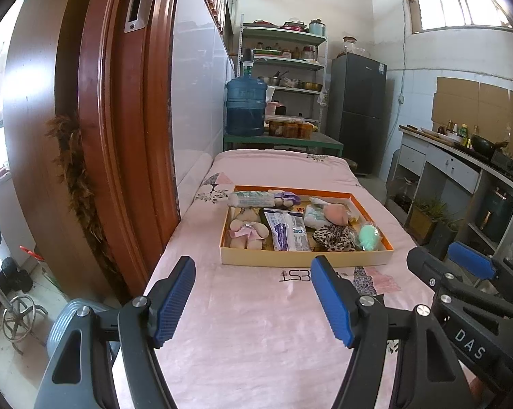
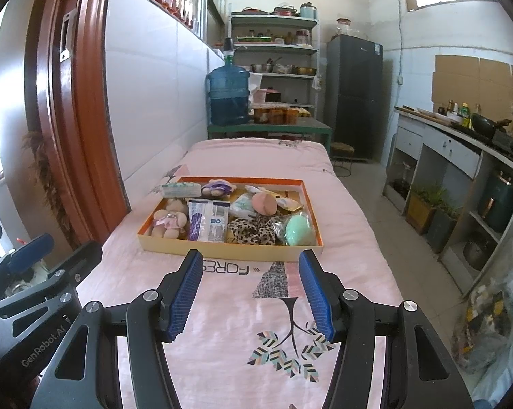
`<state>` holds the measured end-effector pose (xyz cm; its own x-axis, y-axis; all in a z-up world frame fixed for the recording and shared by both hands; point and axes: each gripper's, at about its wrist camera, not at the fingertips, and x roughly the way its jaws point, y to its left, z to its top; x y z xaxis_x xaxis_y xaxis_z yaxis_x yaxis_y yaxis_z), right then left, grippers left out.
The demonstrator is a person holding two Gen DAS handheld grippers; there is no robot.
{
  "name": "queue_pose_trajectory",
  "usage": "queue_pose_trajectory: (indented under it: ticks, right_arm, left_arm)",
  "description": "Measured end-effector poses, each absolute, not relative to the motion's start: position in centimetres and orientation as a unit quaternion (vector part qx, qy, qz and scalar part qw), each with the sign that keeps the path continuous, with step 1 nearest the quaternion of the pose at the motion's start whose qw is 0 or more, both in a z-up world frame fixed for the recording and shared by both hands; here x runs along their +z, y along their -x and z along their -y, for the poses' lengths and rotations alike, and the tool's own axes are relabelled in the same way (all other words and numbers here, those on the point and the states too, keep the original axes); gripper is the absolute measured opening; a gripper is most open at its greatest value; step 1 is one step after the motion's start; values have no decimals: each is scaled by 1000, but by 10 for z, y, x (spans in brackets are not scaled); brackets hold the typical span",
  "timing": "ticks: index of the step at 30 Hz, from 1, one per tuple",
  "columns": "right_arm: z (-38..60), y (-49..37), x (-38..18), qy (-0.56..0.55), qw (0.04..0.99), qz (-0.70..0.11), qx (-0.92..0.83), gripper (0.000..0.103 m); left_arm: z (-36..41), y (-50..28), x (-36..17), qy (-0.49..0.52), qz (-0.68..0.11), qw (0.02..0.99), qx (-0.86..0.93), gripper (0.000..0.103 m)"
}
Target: Organize soft objects
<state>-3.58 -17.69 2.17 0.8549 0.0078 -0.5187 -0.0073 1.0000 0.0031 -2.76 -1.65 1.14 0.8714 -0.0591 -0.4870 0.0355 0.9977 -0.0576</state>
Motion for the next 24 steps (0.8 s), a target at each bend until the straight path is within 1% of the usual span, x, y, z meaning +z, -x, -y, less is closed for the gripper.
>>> queue_pose_trajectory:
  ticks: [24]
  right_arm:
    - [178,33,15,-4,961,-276,6,60]
  left_arm:
    - [14,25,7,21,-258,966,-18,70]
